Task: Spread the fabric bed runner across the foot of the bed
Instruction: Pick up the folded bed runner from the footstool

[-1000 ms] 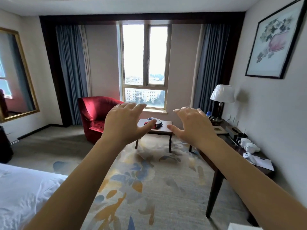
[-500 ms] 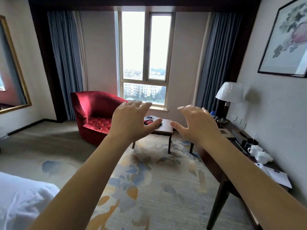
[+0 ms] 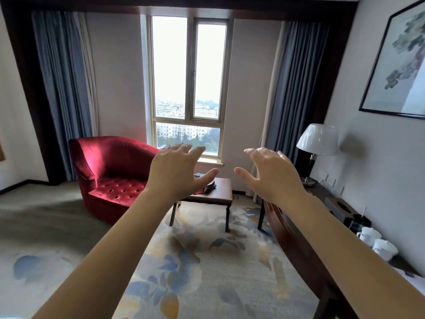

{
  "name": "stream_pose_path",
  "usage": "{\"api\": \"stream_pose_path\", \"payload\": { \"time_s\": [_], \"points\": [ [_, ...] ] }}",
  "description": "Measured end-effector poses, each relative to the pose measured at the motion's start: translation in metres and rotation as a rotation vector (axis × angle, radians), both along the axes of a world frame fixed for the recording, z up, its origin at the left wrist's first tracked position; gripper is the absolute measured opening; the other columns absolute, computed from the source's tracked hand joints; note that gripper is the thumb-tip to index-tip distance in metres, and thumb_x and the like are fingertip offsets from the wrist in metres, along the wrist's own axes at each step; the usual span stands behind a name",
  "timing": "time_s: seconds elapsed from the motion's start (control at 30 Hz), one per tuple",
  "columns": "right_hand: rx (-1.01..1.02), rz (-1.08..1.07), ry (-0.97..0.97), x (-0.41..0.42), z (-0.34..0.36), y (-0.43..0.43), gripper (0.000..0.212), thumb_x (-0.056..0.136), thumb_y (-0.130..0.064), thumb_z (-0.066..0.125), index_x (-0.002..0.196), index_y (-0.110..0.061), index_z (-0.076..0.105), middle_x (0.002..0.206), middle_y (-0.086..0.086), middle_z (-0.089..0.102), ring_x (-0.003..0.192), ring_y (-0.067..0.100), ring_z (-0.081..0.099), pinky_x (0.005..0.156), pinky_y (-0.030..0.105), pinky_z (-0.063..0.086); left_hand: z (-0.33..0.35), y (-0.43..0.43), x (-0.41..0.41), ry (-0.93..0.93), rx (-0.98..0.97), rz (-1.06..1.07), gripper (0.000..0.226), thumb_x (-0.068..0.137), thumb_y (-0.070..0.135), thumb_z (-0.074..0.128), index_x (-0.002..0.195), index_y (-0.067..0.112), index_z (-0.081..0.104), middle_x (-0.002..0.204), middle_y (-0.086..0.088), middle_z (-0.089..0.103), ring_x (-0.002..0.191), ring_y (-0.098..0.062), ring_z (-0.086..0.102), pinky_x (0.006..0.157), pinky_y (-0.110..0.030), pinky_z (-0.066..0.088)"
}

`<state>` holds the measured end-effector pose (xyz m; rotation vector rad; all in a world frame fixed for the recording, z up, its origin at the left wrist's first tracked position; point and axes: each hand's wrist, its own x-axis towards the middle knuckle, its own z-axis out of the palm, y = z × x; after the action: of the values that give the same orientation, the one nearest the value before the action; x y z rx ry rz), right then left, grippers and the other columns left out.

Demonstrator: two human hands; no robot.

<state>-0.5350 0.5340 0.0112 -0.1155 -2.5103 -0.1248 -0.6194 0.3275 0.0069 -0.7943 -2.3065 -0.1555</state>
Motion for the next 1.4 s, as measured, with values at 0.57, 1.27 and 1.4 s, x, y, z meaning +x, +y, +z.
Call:
{"api": "stream_pose_path", "payload": {
  "time_s": [0.57,1.27,1.4],
  "points": [
    [0.036,0.079,-0.018,-0.248,-0.008,0.138,0.067,0.088,-0.067,0.031,0.136,-0.021,0.042,0.136,0.004,0.052,0.128,0.020,0.045,0.112,0.050,0.024,-0.007,0.138,-0.227,0.008,0.016,0.061,0.076,0.078,0.075,0.022,0.133,0.030,0.046,0.125,0.003,0.060,0.117,-0.019,0.054,0.096,-0.039,0.044],
    [0.023,0.140,-0.069,-0.548,-0.027,0.256,0.069,0.086,-0.069,0.035,0.134,-0.021,0.045,0.136,0.004,0.052,0.129,0.020,0.045,0.112,0.050,0.024,-0.022,0.265,-0.512,-0.030,0.029,0.114,0.075,0.077,0.075,0.026,0.133,0.029,0.048,0.125,0.002,0.061,0.117,-0.019,0.054,0.095,-0.038,0.042],
    [0.013,0.124,-0.060,-0.619,-0.025,0.266,0.068,0.087,-0.068,0.036,0.134,-0.021,0.045,0.134,0.004,0.053,0.128,0.020,0.045,0.112,0.050,0.025,-0.022,0.274,-0.588,-0.018,0.013,0.095,0.078,0.076,0.076,0.022,0.132,0.029,0.049,0.123,0.002,0.062,0.115,-0.020,0.055,0.092,-0.036,0.044]
  ]
}}
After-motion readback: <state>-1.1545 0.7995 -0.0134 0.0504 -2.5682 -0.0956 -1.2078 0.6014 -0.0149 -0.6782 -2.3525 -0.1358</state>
